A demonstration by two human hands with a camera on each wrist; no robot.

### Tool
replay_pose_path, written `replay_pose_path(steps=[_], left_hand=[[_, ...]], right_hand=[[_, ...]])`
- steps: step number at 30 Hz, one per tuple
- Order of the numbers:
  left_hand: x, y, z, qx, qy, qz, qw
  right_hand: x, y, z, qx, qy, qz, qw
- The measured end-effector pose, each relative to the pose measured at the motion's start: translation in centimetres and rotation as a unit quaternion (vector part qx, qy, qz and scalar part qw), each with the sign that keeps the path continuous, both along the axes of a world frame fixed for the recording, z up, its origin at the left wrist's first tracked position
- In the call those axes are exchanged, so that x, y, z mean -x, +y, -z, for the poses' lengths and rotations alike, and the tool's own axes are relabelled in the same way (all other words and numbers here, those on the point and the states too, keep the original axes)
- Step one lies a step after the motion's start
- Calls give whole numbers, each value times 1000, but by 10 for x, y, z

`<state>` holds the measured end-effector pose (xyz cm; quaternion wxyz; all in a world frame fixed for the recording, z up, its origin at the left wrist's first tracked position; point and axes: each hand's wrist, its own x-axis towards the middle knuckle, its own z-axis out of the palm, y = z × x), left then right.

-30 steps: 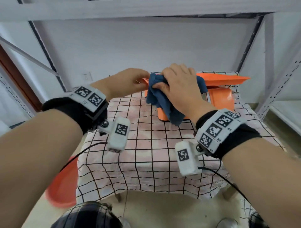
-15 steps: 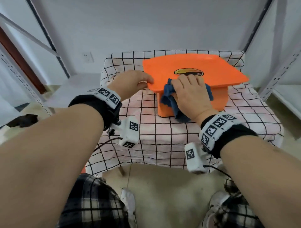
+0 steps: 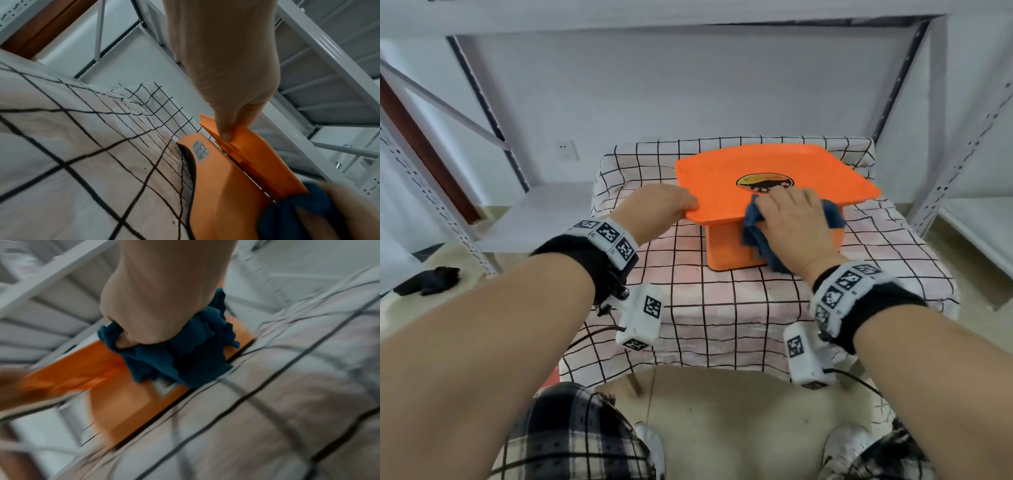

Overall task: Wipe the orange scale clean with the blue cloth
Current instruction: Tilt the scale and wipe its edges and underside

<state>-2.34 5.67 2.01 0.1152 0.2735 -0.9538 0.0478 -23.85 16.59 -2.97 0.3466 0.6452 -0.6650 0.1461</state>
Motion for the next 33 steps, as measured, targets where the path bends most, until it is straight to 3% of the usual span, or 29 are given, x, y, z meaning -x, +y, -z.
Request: replay_pose_path(steps=[4,6,8,12,19,26,33], left_hand=[[6,9,-4,30,-77,-11,997],[12,15,-6,47,-75,-13,996],[16,18,-14,52,-30,-3,998],[29,16,-46,79,135,23,987],[28,12,-48,26,187,-1,982],[26,8,-48,0,224,-6,975],[25,8,-48,-21,252,-25,967]], right_hand=[[-41,-13,-1,-26,-2,-39,999],[-38,-13,-9,-20,2,-59,998],[-29,-12,-25,0,-12,-80,997],[-15,-16,-72,53,-92,-101,989],[-13,-21,-84,2,-80,-84,993],[46,-6,-83,-14,-129,23,991],[-14,-34,-97,-47,-105,-76,990]])
